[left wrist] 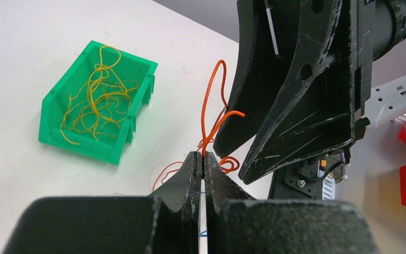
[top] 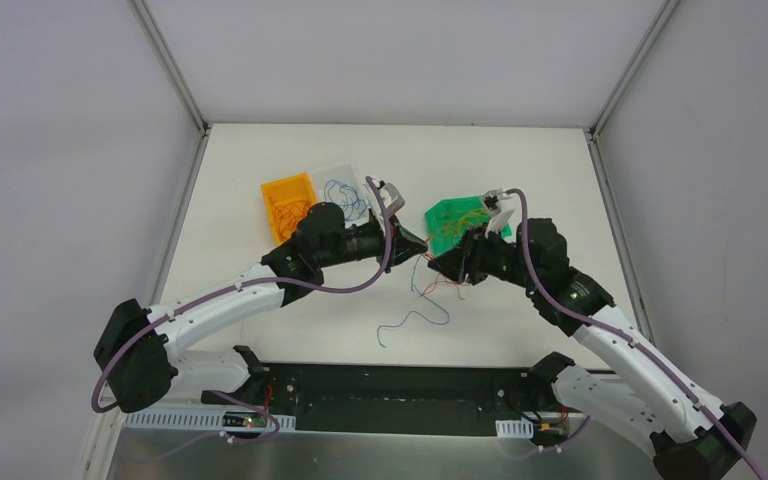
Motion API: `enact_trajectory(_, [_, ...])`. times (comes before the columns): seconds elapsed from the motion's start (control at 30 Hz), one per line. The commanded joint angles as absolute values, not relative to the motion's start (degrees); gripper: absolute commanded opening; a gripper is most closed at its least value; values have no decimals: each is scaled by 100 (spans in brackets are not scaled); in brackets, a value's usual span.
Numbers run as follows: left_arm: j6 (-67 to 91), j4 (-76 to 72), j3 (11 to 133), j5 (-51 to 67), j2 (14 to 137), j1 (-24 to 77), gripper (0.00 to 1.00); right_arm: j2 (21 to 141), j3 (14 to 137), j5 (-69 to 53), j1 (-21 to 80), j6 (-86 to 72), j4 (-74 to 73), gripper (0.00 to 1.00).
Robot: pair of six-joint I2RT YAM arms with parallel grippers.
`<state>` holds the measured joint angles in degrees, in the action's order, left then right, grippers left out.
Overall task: Untangle the cables
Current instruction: Untie the cable.
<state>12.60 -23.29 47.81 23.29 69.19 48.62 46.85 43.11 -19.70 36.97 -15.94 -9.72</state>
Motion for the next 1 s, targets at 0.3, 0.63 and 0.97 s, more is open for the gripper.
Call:
enact_trajectory(0.3, [1186, -2222, 4950, 2929, 6837, 4809, 0, 4691, 5142, -1738, 3695, -1624, -1196, 58])
enact_trajectory(0.63, [1192, -2844, 4652, 3270, 6677, 4815, 0, 5213, 5121, -2023, 3701, -2236, -606, 14])
enact_trajectory(0.97, [1163, -2649, 4258, 2544, 6229, 4814, 51, 4906, 4705, -1607, 3701, -2469, -303, 0])
